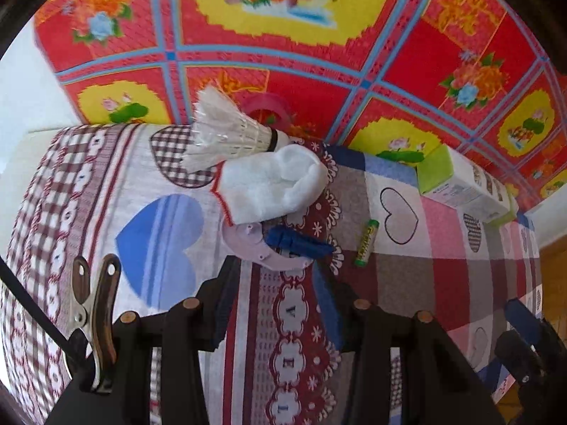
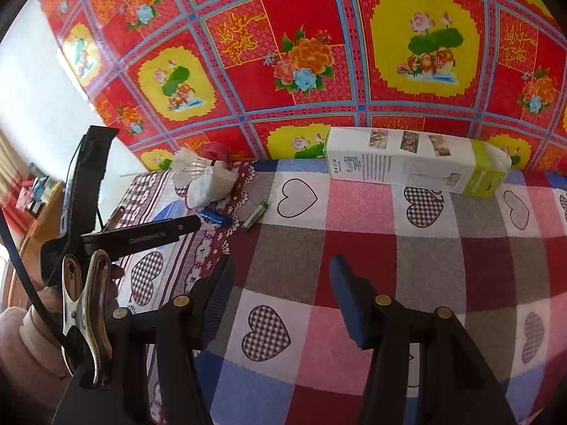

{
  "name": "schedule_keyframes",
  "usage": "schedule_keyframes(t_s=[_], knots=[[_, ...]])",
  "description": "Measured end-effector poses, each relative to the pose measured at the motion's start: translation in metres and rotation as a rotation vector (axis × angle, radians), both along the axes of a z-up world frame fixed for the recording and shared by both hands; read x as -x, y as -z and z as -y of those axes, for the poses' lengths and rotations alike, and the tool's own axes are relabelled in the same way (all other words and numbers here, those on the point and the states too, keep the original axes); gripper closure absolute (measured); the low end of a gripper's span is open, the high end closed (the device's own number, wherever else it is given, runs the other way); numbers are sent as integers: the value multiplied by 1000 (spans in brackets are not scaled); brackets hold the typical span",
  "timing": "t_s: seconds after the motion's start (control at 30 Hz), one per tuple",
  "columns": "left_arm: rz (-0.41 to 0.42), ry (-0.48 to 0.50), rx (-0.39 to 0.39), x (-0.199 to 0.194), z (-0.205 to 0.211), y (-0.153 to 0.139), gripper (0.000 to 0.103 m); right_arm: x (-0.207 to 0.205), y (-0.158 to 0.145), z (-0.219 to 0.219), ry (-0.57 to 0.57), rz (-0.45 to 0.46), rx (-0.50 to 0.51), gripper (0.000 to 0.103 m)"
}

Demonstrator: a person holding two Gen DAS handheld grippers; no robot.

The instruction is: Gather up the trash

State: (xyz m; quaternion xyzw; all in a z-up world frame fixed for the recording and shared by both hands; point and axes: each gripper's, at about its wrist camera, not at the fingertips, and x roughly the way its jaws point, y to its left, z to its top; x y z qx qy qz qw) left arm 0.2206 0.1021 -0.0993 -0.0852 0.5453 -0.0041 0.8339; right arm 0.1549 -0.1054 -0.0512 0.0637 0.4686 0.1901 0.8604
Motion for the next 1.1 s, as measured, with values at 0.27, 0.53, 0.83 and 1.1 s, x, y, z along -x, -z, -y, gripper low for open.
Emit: schedule_keyframes(t_s=[0.27, 0.53, 0.83, 1.1], knots=[[5, 63, -45, -13, 8, 13, 59, -8, 9, -12, 36, -18, 12, 47], [-14, 40, -55, -15, -16, 19, 57, -15, 18, -30, 26, -29, 17, 47], [-19, 22, -56, -16, -46, 20, 57, -40, 41, -54, -3, -48, 27, 47], [-19, -2, 30, -26, -71, 14, 57, -64, 61, -77, -8, -73, 22, 47]])
